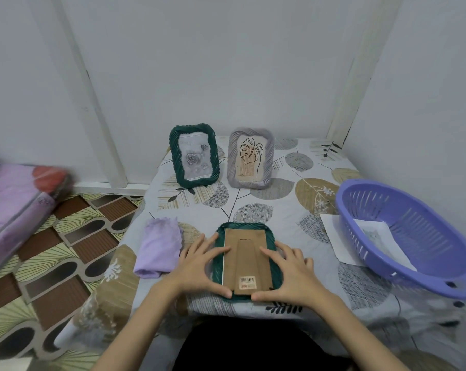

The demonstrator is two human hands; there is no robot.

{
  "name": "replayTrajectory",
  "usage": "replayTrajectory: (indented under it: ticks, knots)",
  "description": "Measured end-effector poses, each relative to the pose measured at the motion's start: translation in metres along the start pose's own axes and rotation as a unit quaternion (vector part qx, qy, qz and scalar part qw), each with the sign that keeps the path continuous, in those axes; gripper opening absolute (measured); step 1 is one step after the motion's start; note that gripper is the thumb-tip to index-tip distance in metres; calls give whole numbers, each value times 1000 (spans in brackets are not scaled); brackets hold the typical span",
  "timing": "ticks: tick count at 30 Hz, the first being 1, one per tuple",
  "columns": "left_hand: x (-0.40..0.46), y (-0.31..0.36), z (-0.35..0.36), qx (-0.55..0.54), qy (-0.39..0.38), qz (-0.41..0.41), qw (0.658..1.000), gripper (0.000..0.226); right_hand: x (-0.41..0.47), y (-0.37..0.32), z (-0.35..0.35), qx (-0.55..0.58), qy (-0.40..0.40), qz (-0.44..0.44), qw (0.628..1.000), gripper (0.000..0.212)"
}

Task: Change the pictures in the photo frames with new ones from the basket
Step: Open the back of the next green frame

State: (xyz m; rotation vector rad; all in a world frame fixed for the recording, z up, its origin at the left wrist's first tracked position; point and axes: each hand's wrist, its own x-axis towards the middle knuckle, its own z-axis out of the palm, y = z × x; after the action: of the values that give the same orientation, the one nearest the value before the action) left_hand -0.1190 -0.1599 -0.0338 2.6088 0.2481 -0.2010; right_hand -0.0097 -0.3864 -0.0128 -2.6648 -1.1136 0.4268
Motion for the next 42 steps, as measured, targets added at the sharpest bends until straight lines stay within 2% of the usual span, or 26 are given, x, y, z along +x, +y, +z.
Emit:
replayTrajectory:
  ticks: [6, 11, 14, 16, 18, 20, 24, 31, 36, 42]
  knots:
    - [3, 1, 1, -36, 59, 0, 998, 114, 5, 0, -3, 56, 33, 15, 998, 128]
    - [-6, 0, 3, -142, 64, 19, 988, 70, -4, 4, 3, 88, 40, -2, 995, 113]
    - [-6, 2, 3, -189, 84, 20, 978, 55, -4, 5, 4, 109, 46, 4, 993, 104]
    - [-5, 3, 3, -208, 95, 21, 973, 53, -3, 5, 4, 117, 52, 10, 992, 86]
    - [-6, 3, 4, -210, 77, 23, 974, 56, -3, 6, 5, 133, 45, 10, 990, 66]
    - [-9, 1, 5, -197, 56, 20, 979, 54, -3, 8, 7, 146, 39, 6, 988, 55]
    - [-8, 1, 7, -190, 65, 20, 979, 42, -3, 10, 10, 168, 49, 5, 985, 53]
    - [-7, 0, 8, -242, 55, 16, 969, 44, -4, 9, 16, 211, 69, 11, 975, 50]
    - [-7, 0, 8, -242, 57, 18, 968, 34, -5, 8, 16, 210, 86, 9, 974, 36]
    - [-6, -1, 7, -232, 43, 27, 971, 33, -5, 9, 16, 216, 83, 11, 973, 35]
